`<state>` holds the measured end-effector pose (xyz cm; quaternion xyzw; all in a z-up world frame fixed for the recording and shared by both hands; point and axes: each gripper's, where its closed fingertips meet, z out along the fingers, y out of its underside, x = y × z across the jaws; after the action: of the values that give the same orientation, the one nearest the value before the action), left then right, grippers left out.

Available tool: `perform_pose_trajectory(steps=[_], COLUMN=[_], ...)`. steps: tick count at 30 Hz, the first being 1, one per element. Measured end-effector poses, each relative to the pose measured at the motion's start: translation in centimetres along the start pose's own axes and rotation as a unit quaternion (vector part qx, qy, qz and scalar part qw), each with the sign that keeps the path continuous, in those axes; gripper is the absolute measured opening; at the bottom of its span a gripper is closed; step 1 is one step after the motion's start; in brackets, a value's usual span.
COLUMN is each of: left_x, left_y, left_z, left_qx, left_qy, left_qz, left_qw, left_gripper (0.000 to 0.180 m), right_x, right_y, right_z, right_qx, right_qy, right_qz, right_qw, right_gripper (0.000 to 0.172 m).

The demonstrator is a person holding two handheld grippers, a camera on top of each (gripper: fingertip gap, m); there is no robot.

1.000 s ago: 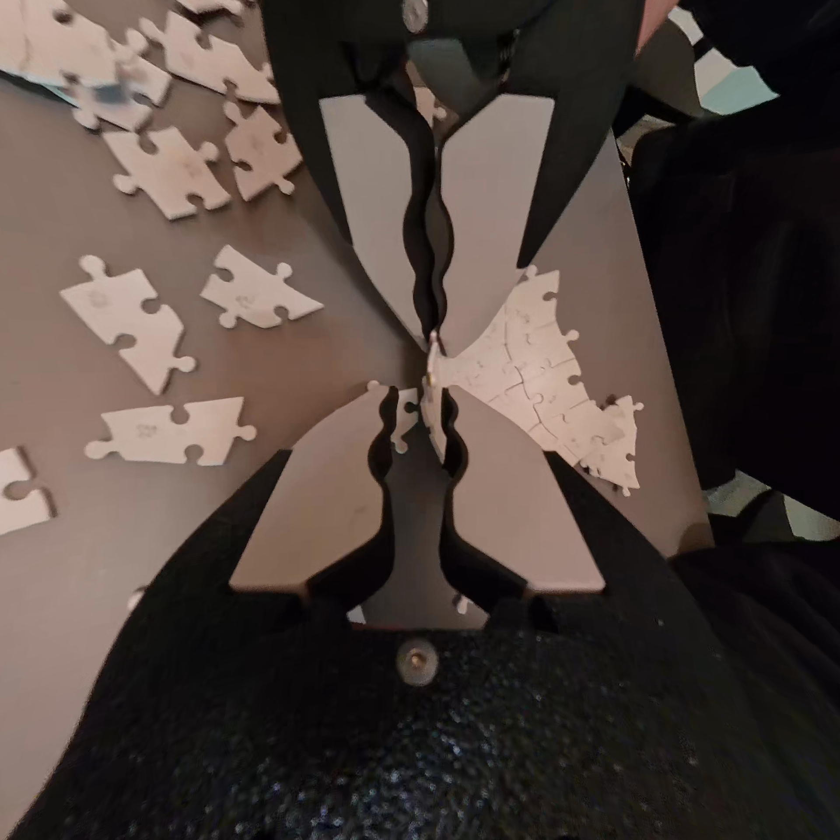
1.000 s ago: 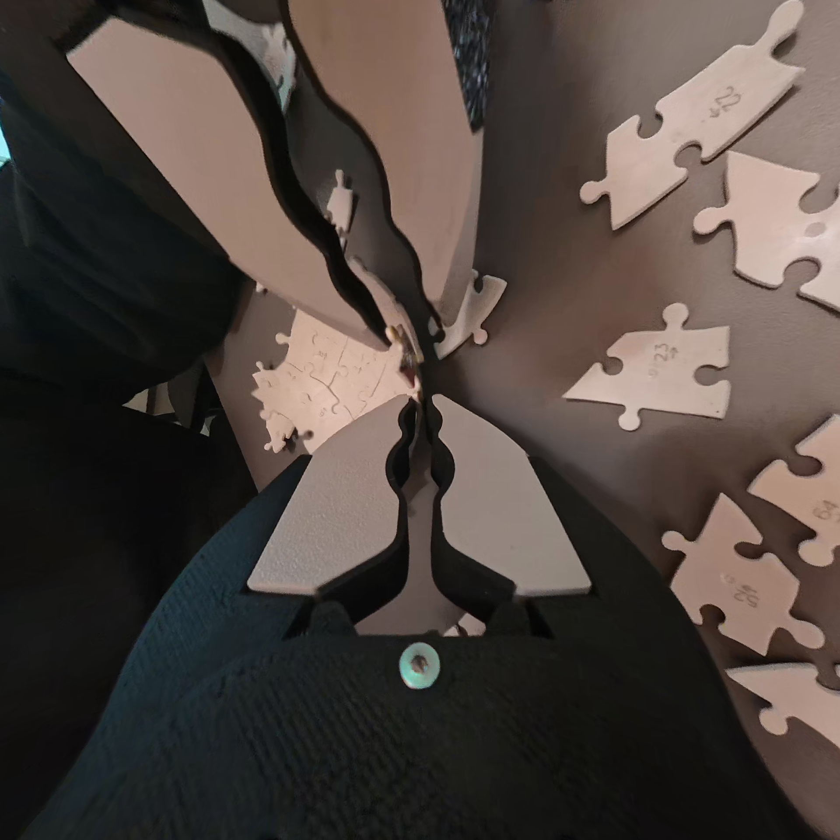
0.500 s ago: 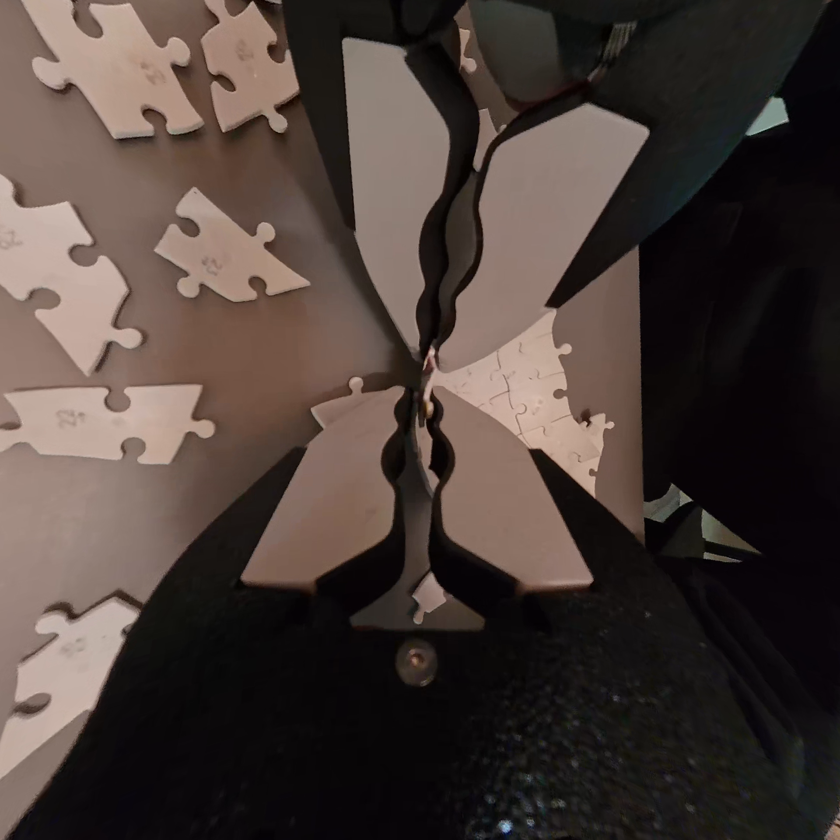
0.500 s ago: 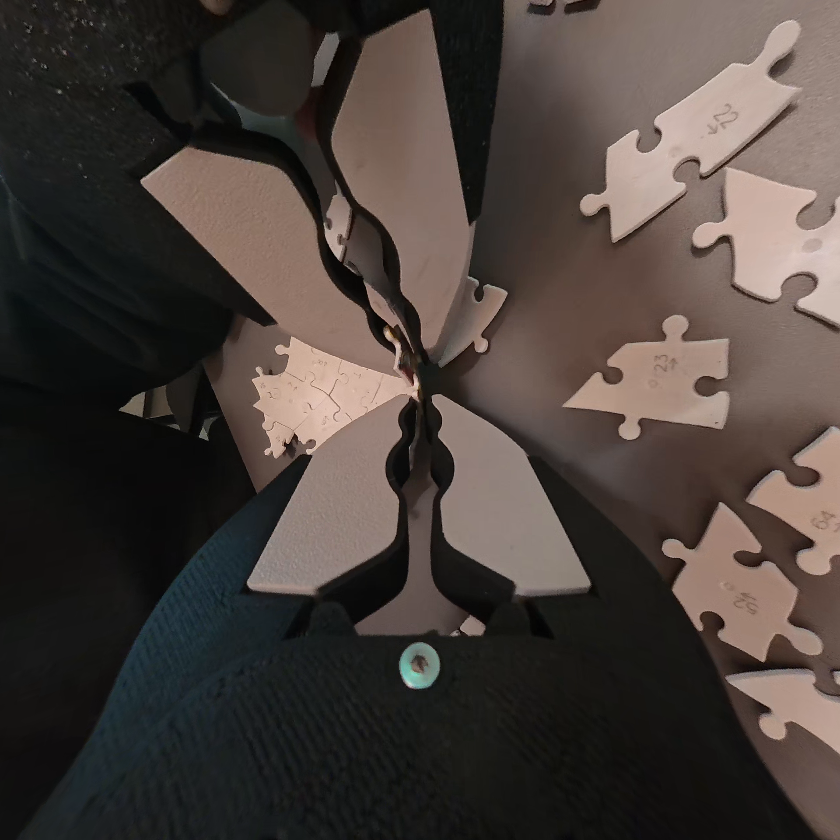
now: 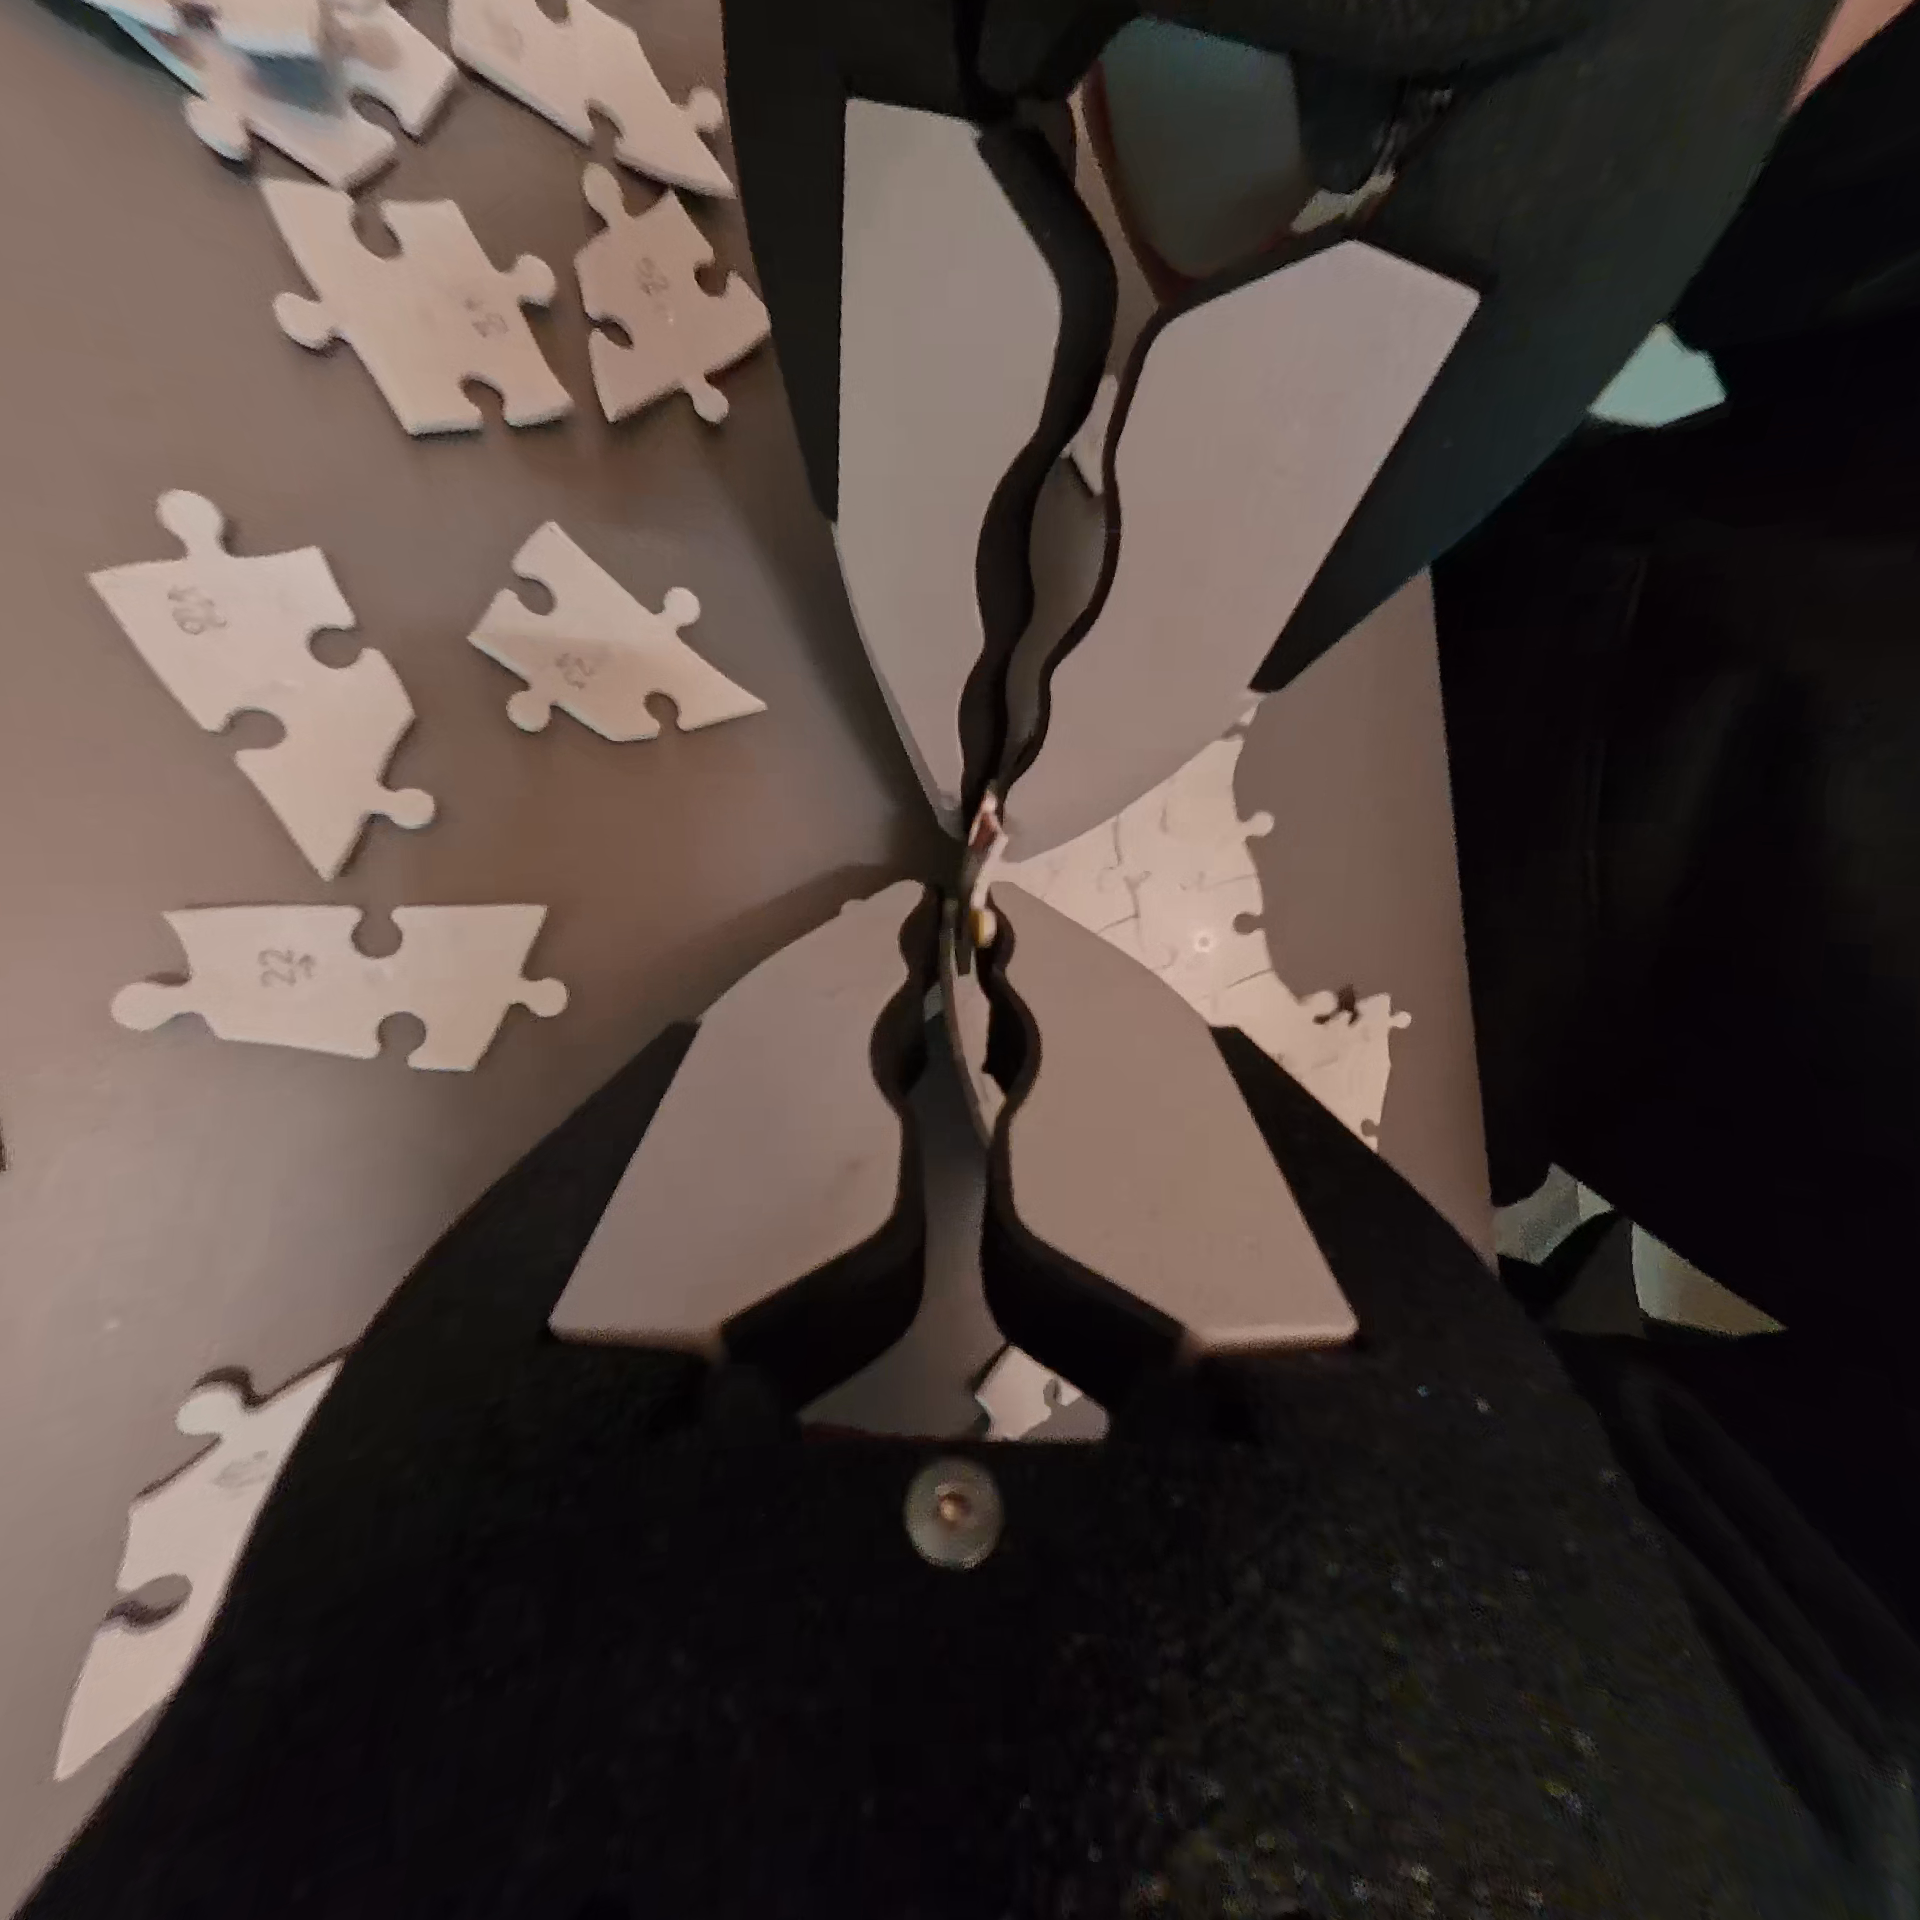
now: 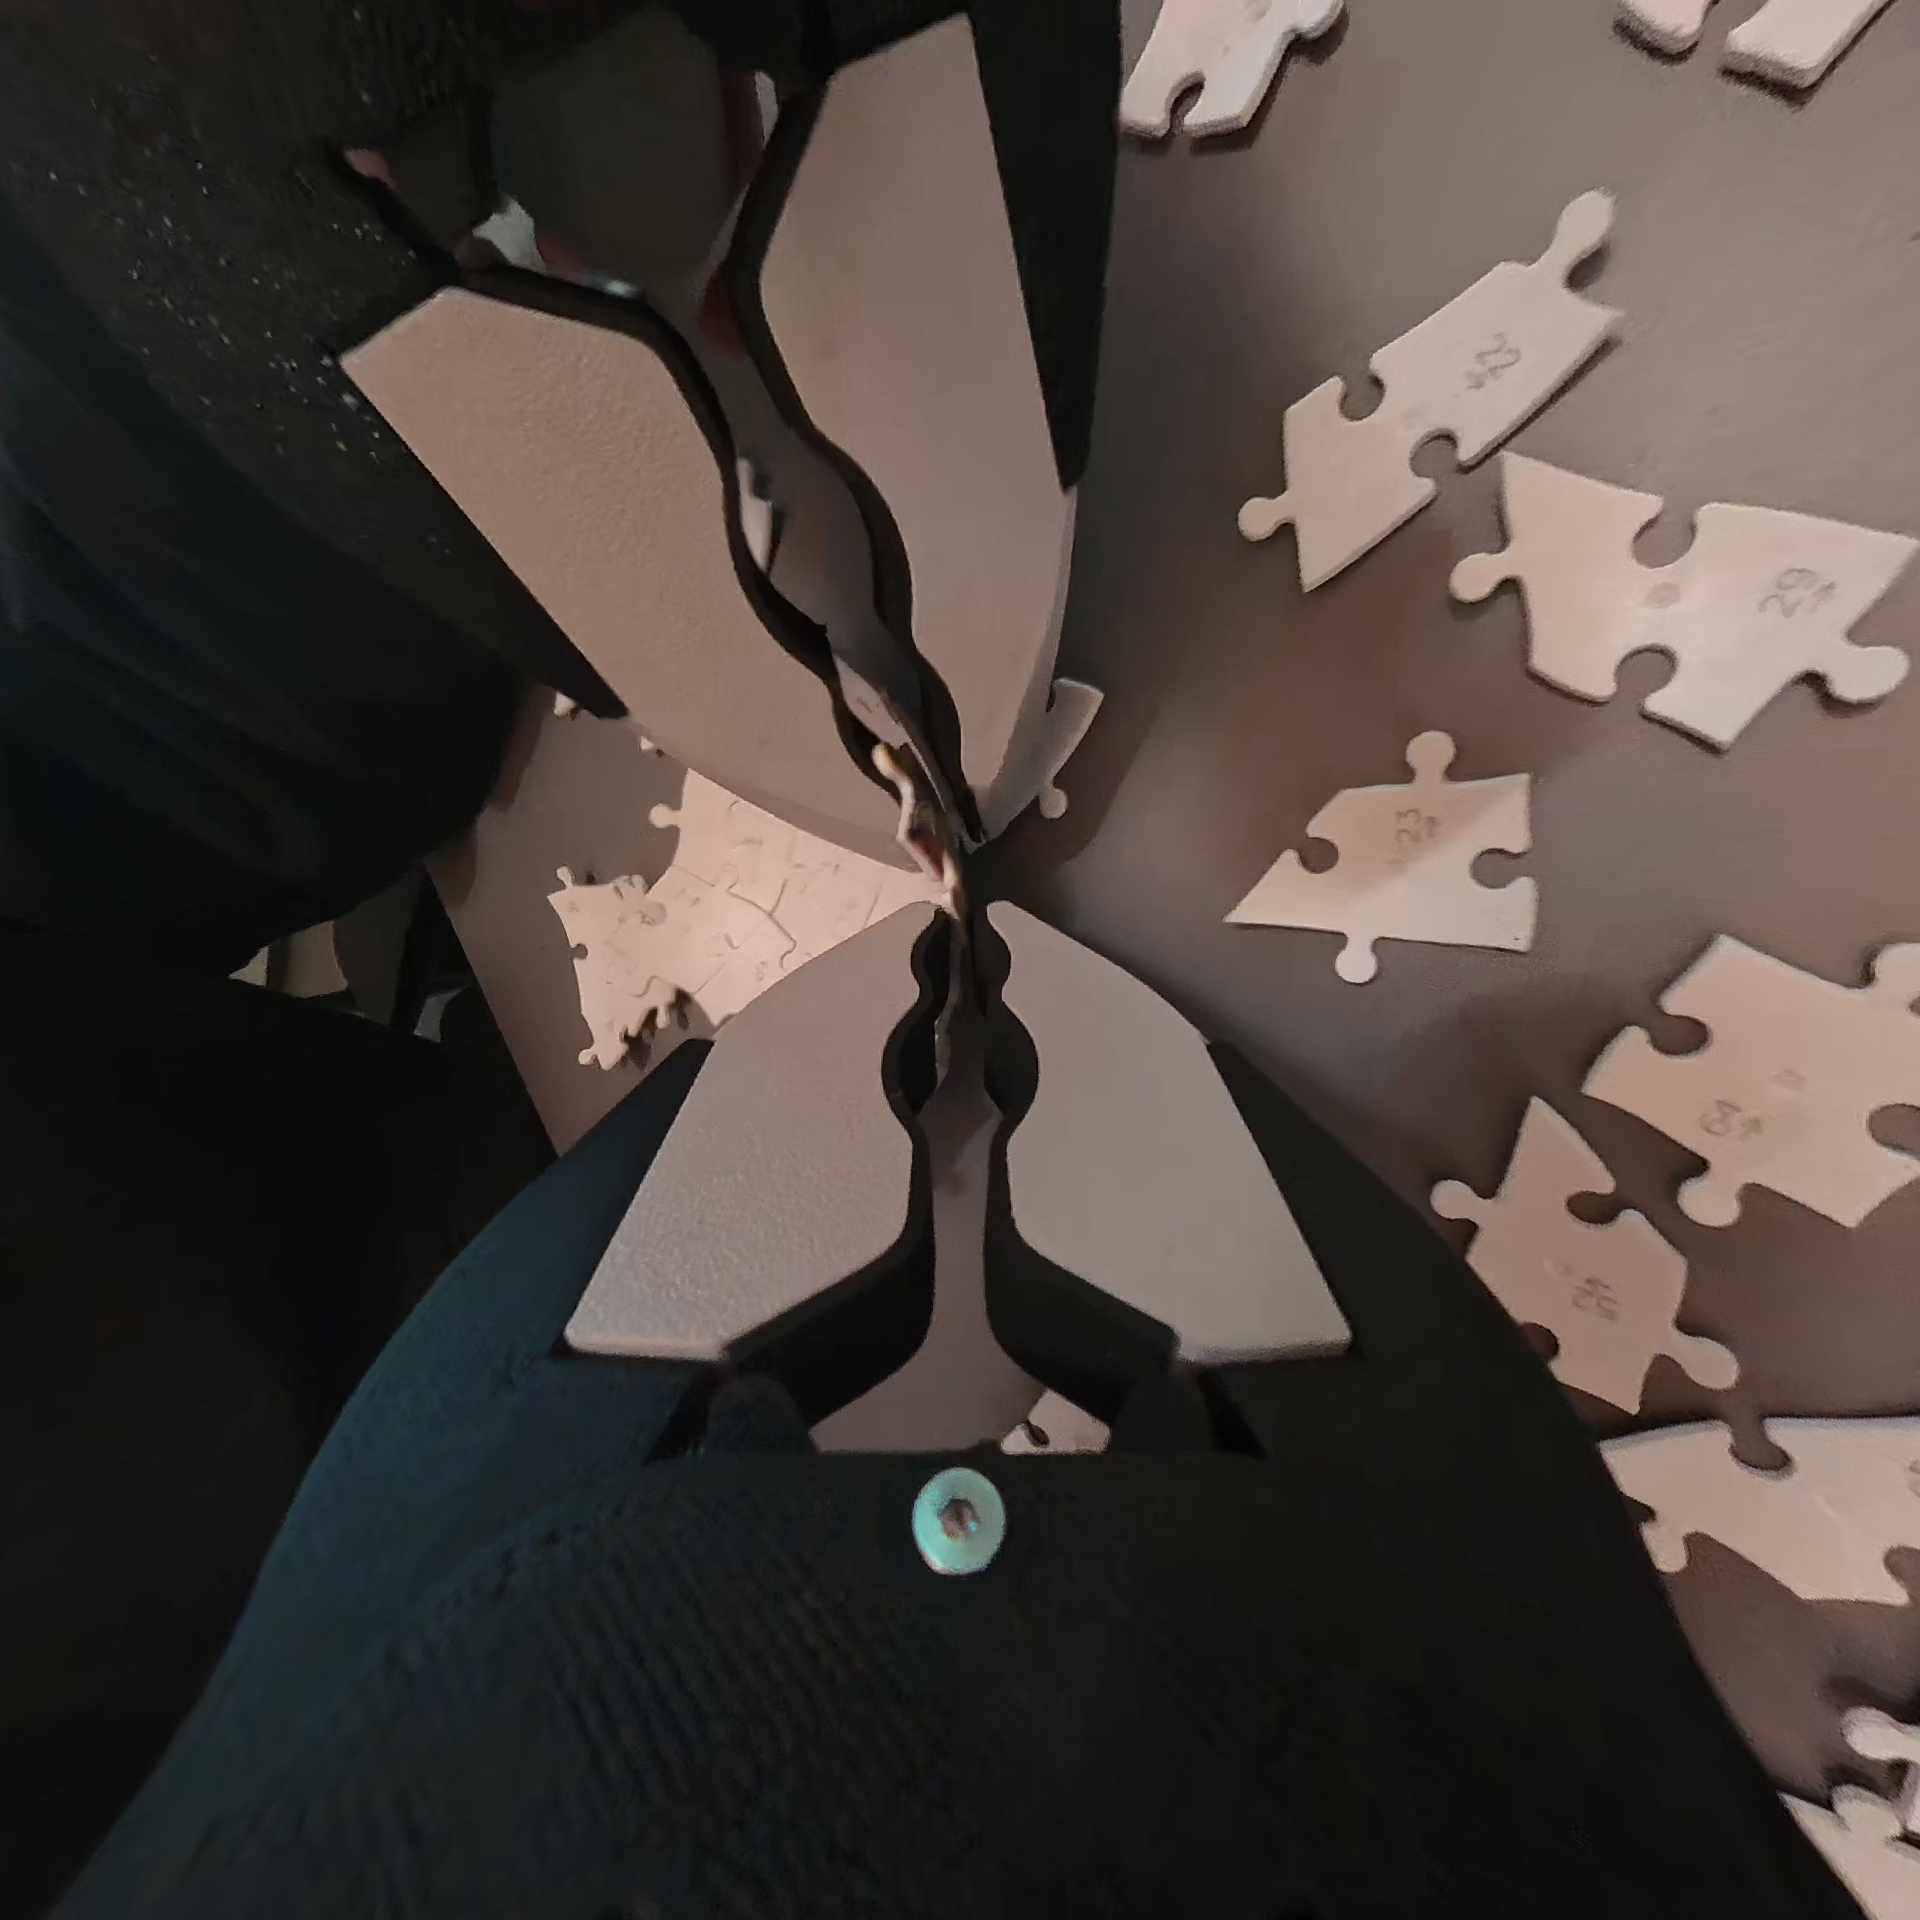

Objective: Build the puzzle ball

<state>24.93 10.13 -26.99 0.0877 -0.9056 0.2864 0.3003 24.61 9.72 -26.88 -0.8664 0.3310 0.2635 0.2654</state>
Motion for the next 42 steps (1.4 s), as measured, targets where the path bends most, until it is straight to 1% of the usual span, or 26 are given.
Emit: perform_pose_trajectory(steps=[3,6,8,10,13,15,22,29,35,36,37,40,42], left_x=[-0.3,-0.4,-0.4,-0.4,-0.4,-0.2,-0.1,-0.3,-0.1,-0.1,0.0,0.1,0.0], left_y=[-0.8,-1.1,-0.8,-0.1,0.7,0.8,0.6,0.3,0.3,0.3,0.3,0.1,0.3], left_z=[-1.3,-2.5,-2.5,-2.2,-1.5,-1.2,-1.1,-1.4,-1.1,-1.0,-1.0,-0.5,-0.2], left_qx=[0.034,0.058,0.047,0.020,-0.019,-0.029,-0.032,-0.027,-0.018,-0.018,-0.019,-0.024,-0.037], left_qy=[-0.015,-0.026,-0.034,-0.043,-0.057,-0.055,-0.054,-0.076,-0.045,-0.042,-0.040,-0.040,-0.043], left_qz=[-0.019,-0.032,-0.037,-0.036,-0.036,-0.033,-0.021,0.047,0.010,0.004,0.004,0.013,0.009], left_qw=[0.999,0.997,0.998,0.998,0.998,0.998,0.998,0.996,0.999,0.999,0.999,0.999,0.998], left_gripper=[0.019,0.020,0.021,0.020,0.013,0.007,0.003,0.001,0.003,0.008,0.012,0.015,0.015], right_x=[0.1,0.0,-0.1,-0.1,0.0,0.0,0.1,0.1,0.2,0.2,0.2,0.2,0.1], right_y=[0.3,0.2,0.2,0.2,0.2,0.2,0.4,0.2,0.3,0.3,0.3,0.2,0.2], right_z=[0.0,0.2,0.3,0.3,0.3,0.3,0.2,-0.1,0.0,0.0,0.0,0.1,0.1], right_qx=[-0.008,-0.009,-0.010,-0.010,-0.011,-0.012,-0.013,-0.003,-0.007,-0.006,-0.005,-0.006,-0.008], right_qy=[0.004,-0.001,-0.002,-0.002,-0.001,0.000,0.000,-0.001,0.003,0.003,0.002,0.003,0.005], right_qz=[-0.004,-0.002,-0.002,-0.003,-0.001,0.000,0.000,0.003,0.004,0.004,0.004,0.001,-0.001], right_qw=[1.000,1.000,1.000,1.000,1.000,1.000,1.000,1.000,1.000,1.000,1.000,1.000,1.000], right_gripper=[0.003,0.003,0.003,0.003,0.003,0.003,0.003,0.003,0.003,0.003,0.003,0.003,0.003])
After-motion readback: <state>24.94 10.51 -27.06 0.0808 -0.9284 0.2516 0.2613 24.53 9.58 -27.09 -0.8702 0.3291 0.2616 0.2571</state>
